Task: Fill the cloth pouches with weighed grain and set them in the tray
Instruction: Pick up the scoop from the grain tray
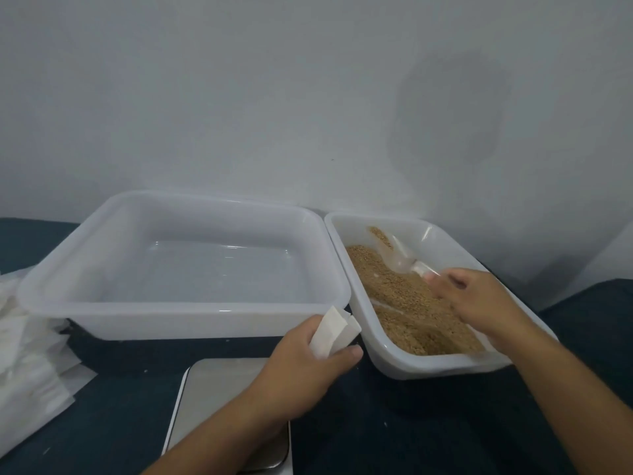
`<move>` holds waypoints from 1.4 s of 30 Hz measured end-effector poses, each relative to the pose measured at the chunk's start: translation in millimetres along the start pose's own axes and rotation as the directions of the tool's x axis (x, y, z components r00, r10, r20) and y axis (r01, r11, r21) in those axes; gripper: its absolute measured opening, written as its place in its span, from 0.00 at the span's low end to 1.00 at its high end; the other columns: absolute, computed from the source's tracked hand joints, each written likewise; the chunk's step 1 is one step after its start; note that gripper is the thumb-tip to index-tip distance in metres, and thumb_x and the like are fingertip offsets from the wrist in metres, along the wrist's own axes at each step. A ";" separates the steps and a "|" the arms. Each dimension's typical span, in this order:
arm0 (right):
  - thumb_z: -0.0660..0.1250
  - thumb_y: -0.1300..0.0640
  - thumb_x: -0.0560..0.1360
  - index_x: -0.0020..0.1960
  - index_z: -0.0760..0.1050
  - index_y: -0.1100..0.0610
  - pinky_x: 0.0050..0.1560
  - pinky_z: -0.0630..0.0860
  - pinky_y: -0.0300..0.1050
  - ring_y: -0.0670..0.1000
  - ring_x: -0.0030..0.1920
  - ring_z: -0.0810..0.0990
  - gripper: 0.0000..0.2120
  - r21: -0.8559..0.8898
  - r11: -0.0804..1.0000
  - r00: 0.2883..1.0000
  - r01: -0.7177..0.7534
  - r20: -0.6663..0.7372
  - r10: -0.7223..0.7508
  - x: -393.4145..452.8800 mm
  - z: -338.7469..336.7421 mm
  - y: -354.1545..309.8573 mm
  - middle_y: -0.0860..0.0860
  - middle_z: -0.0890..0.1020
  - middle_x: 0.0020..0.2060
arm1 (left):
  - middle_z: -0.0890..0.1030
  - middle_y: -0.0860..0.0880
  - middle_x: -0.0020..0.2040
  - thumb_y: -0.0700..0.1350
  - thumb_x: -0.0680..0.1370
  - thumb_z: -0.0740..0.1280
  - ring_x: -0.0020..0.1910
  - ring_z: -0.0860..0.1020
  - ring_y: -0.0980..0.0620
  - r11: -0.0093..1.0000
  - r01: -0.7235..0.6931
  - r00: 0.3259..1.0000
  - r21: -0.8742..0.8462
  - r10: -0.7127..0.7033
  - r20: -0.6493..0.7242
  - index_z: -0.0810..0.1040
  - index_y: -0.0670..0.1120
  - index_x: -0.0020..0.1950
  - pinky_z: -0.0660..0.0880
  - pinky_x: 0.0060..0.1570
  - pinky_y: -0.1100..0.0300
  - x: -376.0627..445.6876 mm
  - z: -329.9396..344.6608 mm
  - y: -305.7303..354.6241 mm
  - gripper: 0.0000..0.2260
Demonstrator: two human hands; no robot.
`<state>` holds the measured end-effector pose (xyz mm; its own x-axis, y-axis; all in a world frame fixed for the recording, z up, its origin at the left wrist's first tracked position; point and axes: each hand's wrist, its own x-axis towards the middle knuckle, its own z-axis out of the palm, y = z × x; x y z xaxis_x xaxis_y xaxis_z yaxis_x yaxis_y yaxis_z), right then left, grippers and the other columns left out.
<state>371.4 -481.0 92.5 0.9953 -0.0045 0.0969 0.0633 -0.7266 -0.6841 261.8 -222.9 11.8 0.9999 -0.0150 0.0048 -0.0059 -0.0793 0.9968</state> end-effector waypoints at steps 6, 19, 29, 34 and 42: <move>0.70 0.33 0.70 0.43 0.86 0.45 0.30 0.73 0.38 0.40 0.24 0.72 0.17 0.044 0.999 1.000 0.021 0.001 -0.021 -60.3 -38.9 -28.6 0.44 0.85 0.37 | 0.81 0.66 0.46 0.56 0.74 0.76 0.45 0.80 0.67 0.999 -0.018 1.000 0.039 0.018 -0.004 0.77 0.65 0.54 0.75 0.34 0.72 -2.2 0.5 -2.7 0.12; 0.67 0.20 0.67 0.56 0.82 0.30 0.34 0.77 0.33 0.43 0.34 0.84 0.23 -0.389 0.896 0.952 0.212 0.288 -0.100 -102.7 -109.6 -30.1 0.41 0.86 0.39 | 0.80 0.61 0.44 0.54 0.75 0.75 0.40 0.78 0.64 0.990 -0.123 0.992 0.073 0.122 0.013 0.78 0.59 0.53 0.75 0.36 0.69 1.3 -2.5 -4.2 0.10; 0.57 0.12 0.60 0.50 0.79 0.22 0.31 0.75 0.30 0.34 0.37 0.82 0.27 -0.533 0.773 0.922 0.345 0.348 -0.171 -93.2 -100.7 -81.0 0.30 0.83 0.37 | 0.80 0.61 0.49 0.53 0.74 0.76 0.47 0.79 0.61 0.966 -0.176 0.983 0.192 0.162 0.085 0.75 0.59 0.51 0.79 0.40 0.64 2.2 -2.5 -9.1 0.12; 0.54 0.12 0.62 0.48 0.76 0.19 0.24 0.77 0.36 0.34 0.32 0.79 0.23 -0.618 0.650 0.895 0.441 0.359 -0.266 -84.8 -107.1 -98.0 0.26 0.80 0.34 | 0.81 0.62 0.51 0.52 0.75 0.76 0.50 0.80 0.61 0.962 -0.179 0.982 0.205 0.161 0.102 0.76 0.59 0.53 0.81 0.44 0.61 2.1 -0.7 -10.3 0.12; 0.44 0.09 0.58 0.45 0.74 0.18 0.28 0.79 0.43 0.34 0.36 0.79 0.29 -0.642 0.551 0.846 0.533 0.388 -0.367 -86.0 -97.1 -122.2 0.24 0.78 0.34 | 0.80 0.62 0.46 0.54 0.74 0.75 0.43 0.78 0.63 0.963 -0.166 0.984 0.211 0.149 0.096 0.75 0.60 0.50 0.73 0.36 0.70 0.3 0.8 -9.8 0.11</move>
<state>271.0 -458.6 237.9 0.8471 0.5288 0.0525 0.5182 -0.8438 0.1394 262.1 -223.0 1.9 0.9818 -0.1220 0.1457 -0.1751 -0.2840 0.9427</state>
